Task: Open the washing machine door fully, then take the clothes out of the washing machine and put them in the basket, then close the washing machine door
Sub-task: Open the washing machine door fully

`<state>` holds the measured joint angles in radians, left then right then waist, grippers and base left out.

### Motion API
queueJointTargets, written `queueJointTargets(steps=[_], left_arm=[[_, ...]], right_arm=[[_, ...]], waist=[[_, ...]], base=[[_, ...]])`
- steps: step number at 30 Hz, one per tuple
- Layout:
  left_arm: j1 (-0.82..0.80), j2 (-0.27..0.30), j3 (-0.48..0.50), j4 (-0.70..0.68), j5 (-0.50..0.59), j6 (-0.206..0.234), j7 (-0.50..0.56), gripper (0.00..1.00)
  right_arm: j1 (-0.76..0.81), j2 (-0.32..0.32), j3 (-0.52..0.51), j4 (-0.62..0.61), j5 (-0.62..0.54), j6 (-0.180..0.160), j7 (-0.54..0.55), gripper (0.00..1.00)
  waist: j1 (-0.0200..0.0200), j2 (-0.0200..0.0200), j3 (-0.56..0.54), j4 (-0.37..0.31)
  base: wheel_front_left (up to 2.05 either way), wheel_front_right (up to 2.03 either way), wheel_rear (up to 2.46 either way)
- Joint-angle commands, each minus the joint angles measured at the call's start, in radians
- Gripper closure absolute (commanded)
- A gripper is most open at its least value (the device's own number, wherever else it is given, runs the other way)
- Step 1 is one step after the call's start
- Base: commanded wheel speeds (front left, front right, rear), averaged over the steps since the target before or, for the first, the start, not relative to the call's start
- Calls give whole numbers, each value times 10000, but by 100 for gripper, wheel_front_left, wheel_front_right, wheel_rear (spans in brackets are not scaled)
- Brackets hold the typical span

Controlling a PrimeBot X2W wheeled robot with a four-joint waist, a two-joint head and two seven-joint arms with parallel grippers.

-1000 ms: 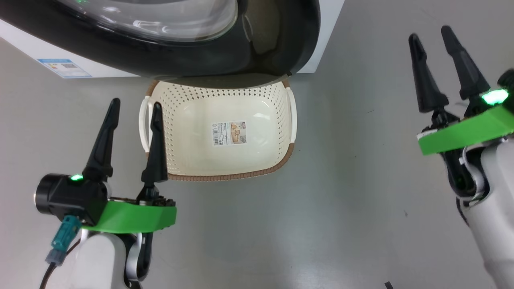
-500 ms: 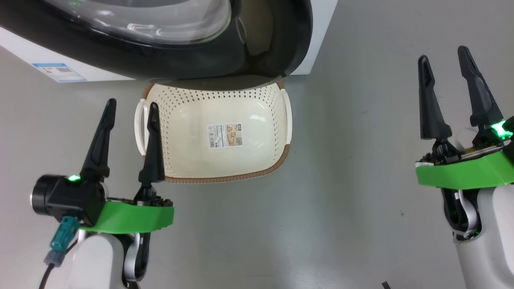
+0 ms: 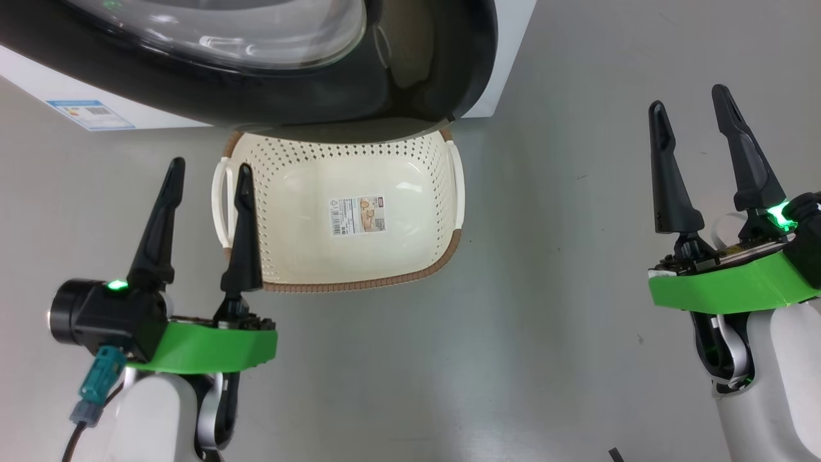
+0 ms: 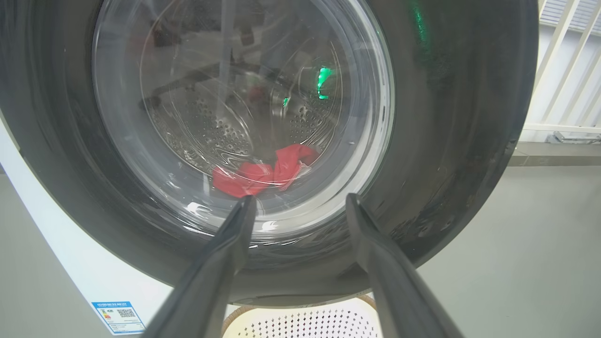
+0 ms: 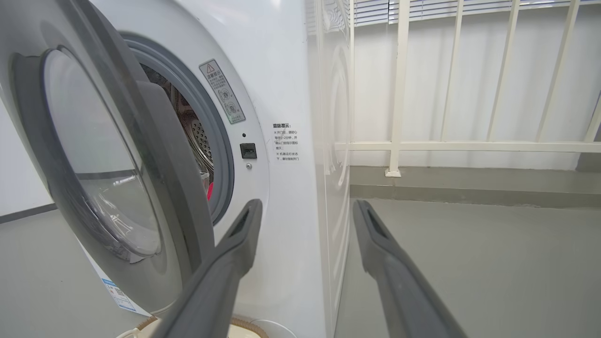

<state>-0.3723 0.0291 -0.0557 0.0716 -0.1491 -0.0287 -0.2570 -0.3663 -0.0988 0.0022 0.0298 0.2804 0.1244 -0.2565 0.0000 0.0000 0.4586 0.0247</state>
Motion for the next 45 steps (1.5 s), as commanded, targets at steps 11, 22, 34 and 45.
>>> queueJointTargets(steps=[11,22,34,45], left_arm=[[110,212,315,-286,123,-148,-48,0],[77,212,227,-235,123,-154,-48,0],[25,212,51,-176,-30,-82,-48,0],[-140,212,-137,-205,-92,-13,-48,0]], right_arm=[[332,21,330,-307,-80,63,-53,0],[198,-90,613,-167,304,63,-53,100],[-1637,-470,1798,1258,5507,63,-53,100],[-4433,-1788,3071,1588,12130,63,2015,100]], waist=[[0,0,8,-32],[0,0,-38,54],[0,0,19,387],[0,0,250,766]], base=[[0,0,0],[0,0,0],[0,0,0],[0,0,0]])
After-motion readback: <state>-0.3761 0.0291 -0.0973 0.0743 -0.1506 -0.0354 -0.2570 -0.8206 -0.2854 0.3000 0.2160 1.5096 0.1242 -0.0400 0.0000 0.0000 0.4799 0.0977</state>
